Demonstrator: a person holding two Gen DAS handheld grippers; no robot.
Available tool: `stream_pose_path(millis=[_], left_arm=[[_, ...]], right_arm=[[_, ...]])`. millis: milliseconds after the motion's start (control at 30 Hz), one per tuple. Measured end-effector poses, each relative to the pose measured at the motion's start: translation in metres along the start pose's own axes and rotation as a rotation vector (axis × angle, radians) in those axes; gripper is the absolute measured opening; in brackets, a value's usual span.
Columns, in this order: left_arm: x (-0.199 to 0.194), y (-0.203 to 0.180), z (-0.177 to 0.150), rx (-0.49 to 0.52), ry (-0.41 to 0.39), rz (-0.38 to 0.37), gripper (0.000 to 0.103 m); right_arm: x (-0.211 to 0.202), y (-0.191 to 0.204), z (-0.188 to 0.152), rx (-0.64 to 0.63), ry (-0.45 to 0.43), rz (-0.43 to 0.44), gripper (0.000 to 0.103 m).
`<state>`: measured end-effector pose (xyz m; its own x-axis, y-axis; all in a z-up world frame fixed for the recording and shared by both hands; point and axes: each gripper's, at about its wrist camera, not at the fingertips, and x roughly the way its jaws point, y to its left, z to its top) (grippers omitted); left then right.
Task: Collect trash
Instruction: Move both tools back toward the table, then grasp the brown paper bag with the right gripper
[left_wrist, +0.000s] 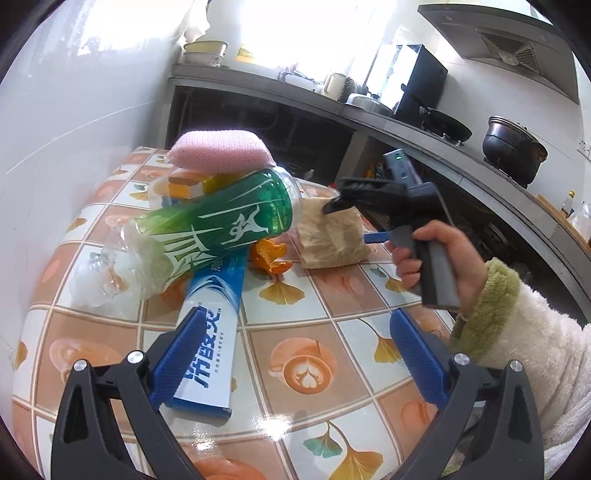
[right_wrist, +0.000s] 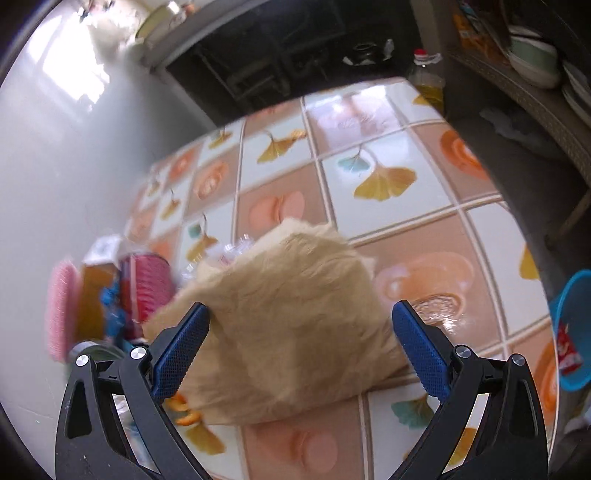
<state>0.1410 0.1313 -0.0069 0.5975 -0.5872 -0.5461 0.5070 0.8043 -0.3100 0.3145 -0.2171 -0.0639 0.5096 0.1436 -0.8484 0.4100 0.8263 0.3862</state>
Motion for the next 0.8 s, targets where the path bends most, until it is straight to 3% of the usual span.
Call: stream_pose_path(millis=[300,367,633,800], left_arm=[[0.005,-0.004,-0.001,0.006,0.007,-0.028,0.097],[0.004,-0.008,-0.002,0.018,0.005,-0.027,0.097],[0.007,-0.028,-0.008,0.092,0.020,-0.024,0.097],[0.013,-0.045,-0.013,0.144,0.030,-0.030,0.097]], right_arm=[[0.000,0.013,-0.027,-0.142,-0.009,-0.071,0.051],[-0.001,0.010,-0.031,-0.147,-0.005,-0.067,0.046],[-0.031,-0.010,-0.061,-0.147,0.022,0.003,0.046],[-0.051,-0.022,-0.083,-0.139,0.049,0.070,0.052]])
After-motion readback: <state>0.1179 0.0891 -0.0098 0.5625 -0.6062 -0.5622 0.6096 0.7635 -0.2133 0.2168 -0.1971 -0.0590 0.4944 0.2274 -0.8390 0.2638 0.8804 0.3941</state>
